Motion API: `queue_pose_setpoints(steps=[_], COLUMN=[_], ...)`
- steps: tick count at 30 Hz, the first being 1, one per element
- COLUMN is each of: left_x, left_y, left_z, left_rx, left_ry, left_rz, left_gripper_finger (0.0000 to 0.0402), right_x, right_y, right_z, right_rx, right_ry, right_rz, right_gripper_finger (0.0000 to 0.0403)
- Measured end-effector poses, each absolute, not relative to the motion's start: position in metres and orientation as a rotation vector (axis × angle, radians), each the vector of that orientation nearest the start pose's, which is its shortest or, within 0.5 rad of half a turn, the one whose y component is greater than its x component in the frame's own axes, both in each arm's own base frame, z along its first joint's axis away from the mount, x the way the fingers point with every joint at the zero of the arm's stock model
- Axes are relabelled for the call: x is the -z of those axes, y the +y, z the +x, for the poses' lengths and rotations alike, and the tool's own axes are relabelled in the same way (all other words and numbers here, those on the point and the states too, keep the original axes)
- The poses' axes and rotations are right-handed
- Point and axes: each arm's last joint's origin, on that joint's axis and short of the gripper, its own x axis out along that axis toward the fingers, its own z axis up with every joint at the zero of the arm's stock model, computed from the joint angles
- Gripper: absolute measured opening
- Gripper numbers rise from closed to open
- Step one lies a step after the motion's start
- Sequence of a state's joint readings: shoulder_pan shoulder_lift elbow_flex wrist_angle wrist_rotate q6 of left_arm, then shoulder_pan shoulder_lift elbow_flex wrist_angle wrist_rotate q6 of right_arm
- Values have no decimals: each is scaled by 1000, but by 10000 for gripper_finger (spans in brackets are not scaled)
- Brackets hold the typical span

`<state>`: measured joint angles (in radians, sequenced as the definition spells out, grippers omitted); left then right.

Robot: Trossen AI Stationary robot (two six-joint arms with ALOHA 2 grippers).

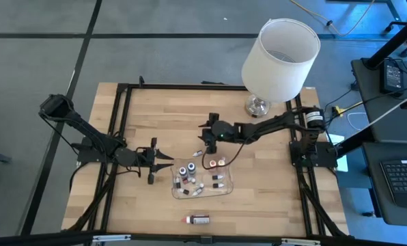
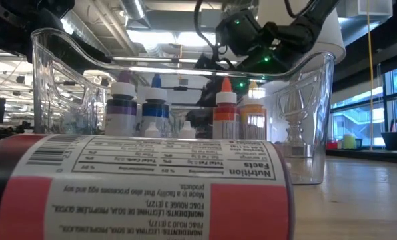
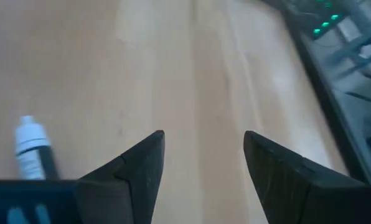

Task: Pick & Place food coloring
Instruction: Put the small white food coloring bottle into the container

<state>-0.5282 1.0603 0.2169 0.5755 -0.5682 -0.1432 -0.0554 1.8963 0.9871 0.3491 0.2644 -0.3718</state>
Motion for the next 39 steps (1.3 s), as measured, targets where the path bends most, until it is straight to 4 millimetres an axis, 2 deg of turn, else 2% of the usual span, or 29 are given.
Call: queue_pose_setpoints(steps=[18,26,35,39], left_x=[-166,-166,-166,-166], left_y=[-81,-81,-81,-81], left_z=[170,170,170,170], left_rx=[-56,-56,-56,-56], left_ry=[225,225,225,226], left_rz=[-3,-3,-3,-2], left_gripper_finger=[98,98,98,98], right_x=[-140,-136,-104,-100], right_y=[-7,-7,-5,-5], right_z=[382,380,384,385], right_rx=[-111,-136,-192,-191], right_ry=[607,645,688,685], right_rz=[-292,-256,-230,-229], right_gripper_finger=[222,222,222,217])
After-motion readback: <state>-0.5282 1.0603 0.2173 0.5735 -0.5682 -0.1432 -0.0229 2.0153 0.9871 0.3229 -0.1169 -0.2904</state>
